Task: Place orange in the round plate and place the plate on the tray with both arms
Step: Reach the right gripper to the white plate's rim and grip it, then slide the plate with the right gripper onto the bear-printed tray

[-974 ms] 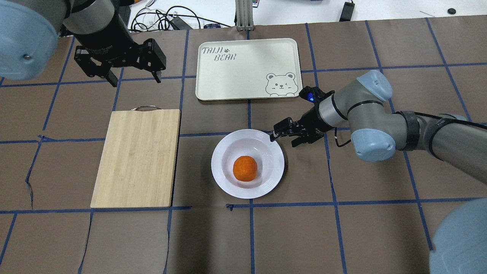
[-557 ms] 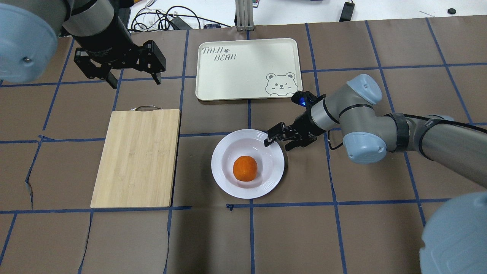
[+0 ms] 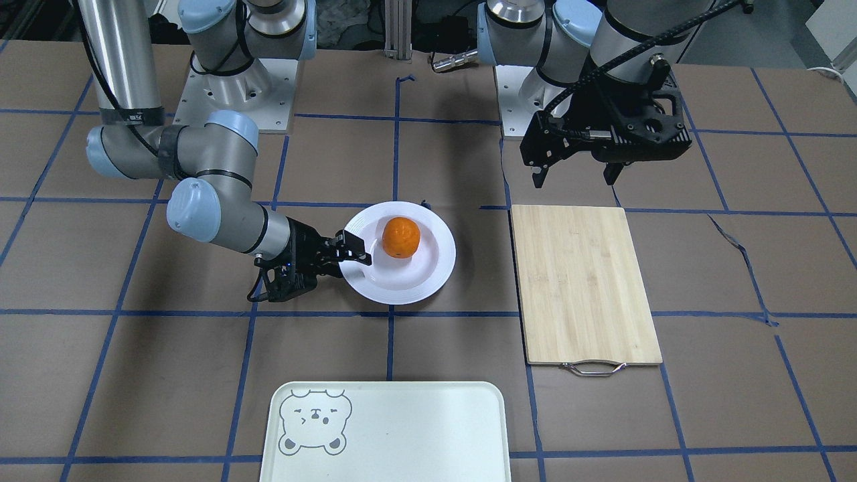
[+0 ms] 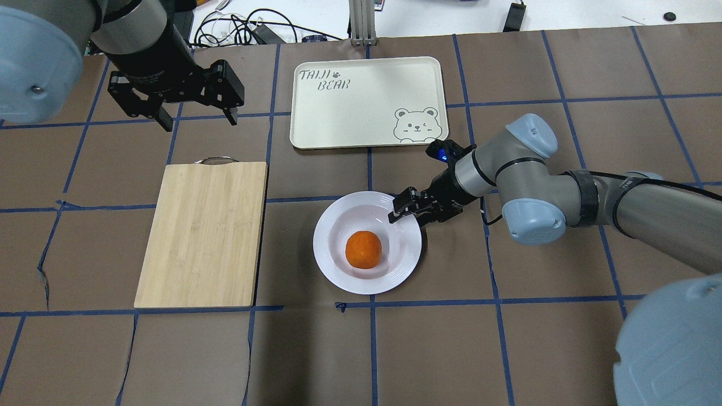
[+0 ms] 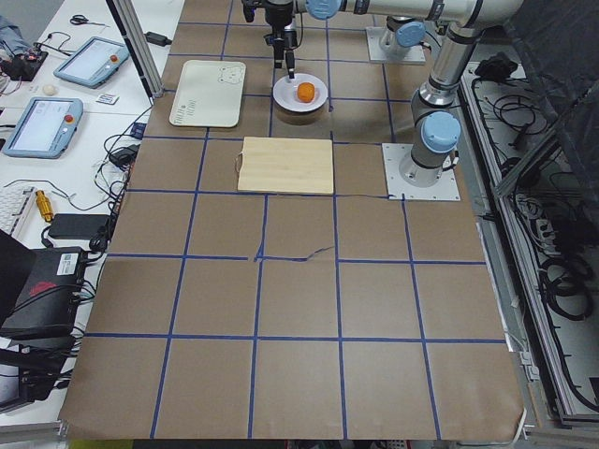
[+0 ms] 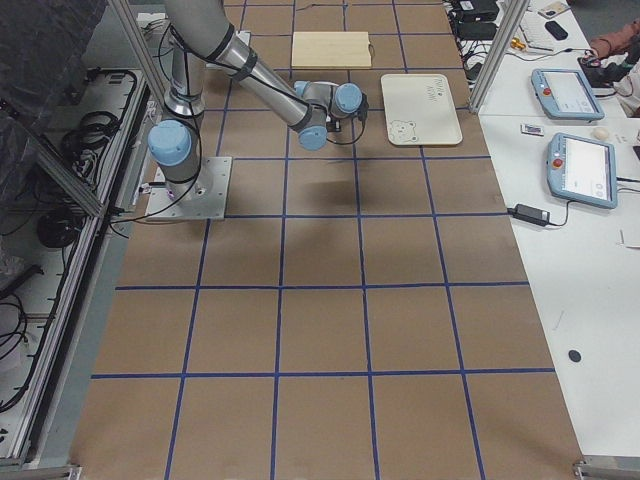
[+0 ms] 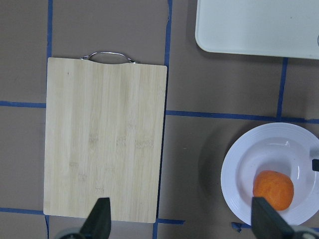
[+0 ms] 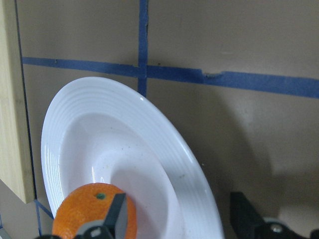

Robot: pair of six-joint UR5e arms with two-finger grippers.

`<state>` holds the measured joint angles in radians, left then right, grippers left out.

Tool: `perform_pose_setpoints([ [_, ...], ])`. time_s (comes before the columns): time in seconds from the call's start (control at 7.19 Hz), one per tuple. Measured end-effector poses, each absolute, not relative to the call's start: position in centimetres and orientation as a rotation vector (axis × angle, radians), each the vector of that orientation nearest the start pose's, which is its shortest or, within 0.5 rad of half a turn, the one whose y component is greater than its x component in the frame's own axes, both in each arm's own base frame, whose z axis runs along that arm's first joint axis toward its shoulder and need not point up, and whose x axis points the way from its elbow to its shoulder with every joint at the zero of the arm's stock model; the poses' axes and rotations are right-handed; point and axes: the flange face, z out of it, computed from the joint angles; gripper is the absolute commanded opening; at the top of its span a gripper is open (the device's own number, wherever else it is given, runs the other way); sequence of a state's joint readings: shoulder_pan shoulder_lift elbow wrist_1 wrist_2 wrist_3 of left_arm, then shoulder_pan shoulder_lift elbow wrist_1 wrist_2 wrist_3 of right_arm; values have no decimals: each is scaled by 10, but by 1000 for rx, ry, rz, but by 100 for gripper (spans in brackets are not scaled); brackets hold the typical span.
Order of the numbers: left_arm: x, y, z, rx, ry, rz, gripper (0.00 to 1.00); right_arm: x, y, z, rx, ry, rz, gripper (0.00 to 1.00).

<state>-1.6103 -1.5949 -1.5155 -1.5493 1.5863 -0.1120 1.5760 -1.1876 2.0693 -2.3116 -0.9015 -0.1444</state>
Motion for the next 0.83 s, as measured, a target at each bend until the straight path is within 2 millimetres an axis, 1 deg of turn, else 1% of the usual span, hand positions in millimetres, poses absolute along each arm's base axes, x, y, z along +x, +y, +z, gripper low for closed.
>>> perform_pose_setpoints([
  [0.14,-151,-501,506,-115,3127,-86,100,200,-494,161,-126,2460,122,66],
  [0.28,-151,-501,507,-116,3127,-88,100,201,-494,158,-124,2460,130,64],
  [0.42,-151,-501,507,-117,3127,-88,100,202,-493,156,-122,2460,136,52],
  [0.56,-150,-501,507,-119,3126,-89,100,202,-493,155,-113,2461,142,38],
  [0.7,-150,-501,507,-120,3126,-89,100,203,-493,154,-99,2463,149,17],
  [0.83,-150,-501,507,-120,3126,-89,100,206,-492,155,-93,2465,157,0],
])
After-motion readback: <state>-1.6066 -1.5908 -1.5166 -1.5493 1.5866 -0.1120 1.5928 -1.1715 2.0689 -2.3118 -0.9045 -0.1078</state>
